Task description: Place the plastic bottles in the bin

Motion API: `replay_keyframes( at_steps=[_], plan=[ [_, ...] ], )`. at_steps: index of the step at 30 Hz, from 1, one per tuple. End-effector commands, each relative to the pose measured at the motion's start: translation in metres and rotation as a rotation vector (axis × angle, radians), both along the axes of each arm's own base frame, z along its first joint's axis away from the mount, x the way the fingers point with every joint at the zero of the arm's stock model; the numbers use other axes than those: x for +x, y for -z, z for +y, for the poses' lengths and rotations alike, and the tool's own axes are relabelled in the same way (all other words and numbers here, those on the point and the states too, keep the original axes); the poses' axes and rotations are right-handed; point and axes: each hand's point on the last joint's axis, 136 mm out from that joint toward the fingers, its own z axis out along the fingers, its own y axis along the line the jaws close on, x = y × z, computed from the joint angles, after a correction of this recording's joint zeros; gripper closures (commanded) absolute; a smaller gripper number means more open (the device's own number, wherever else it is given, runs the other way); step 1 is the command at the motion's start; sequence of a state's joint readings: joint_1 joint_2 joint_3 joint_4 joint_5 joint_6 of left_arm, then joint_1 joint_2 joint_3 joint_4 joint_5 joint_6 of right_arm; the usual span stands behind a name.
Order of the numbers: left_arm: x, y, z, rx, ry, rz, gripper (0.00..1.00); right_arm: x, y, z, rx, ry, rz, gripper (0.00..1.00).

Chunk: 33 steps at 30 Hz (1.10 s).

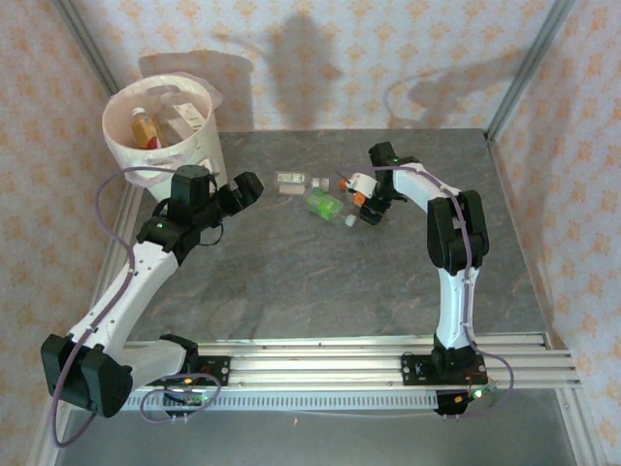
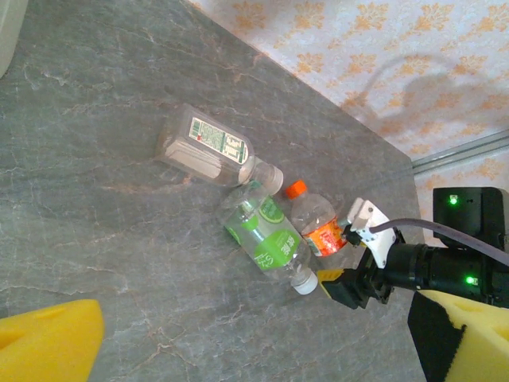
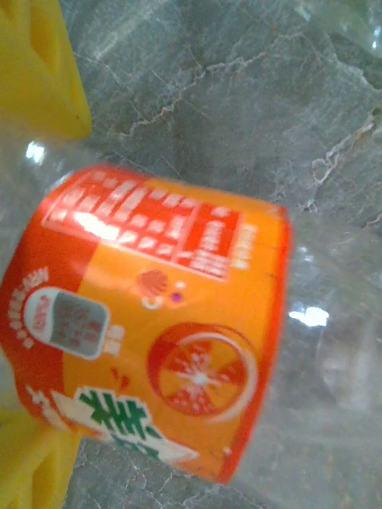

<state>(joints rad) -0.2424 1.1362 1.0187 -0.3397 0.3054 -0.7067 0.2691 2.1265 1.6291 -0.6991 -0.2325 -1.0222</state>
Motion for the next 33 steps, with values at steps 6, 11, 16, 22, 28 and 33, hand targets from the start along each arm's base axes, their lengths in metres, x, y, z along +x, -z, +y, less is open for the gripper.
replay_keyframes(
  at_steps=[6, 11, 16, 22, 28, 33],
  plan=[
    [-0.002, 0.006, 0.001, 0.015, -0.003, 0.008, 0.0, -0.013, 0.005, -0.011, 0.001, 0.07, -0.03, 0.39],
    [0.001, 0.008, -0.004, -0.015, 0.005, 0.016, 0.0, -0.016, -0.009, -0.01, 0.041, 0.105, -0.085, 0.49],
    [0.002, 0.012, -0.007, -0.045, 0.004, 0.021, 0.0, -0.022, -0.026, -0.013, 0.095, 0.161, -0.129, 0.62],
    [0.007, 0.019, -0.017, -0.098, 0.023, 0.034, 0.0, -0.036, -0.057, -0.018, 0.154, 0.217, -0.219, 0.67],
    [0.018, 0.023, -0.032, -0.113, 0.056, 0.043, 0.0, -0.044, -0.093, -0.024, 0.269, 0.334, -0.394, 0.76],
    [0.027, 0.02, -0.051, -0.132, 0.107, 0.033, 0.0, -0.064, -0.125, -0.007, 0.474, 0.374, -0.42, 0.81]
  ],
)
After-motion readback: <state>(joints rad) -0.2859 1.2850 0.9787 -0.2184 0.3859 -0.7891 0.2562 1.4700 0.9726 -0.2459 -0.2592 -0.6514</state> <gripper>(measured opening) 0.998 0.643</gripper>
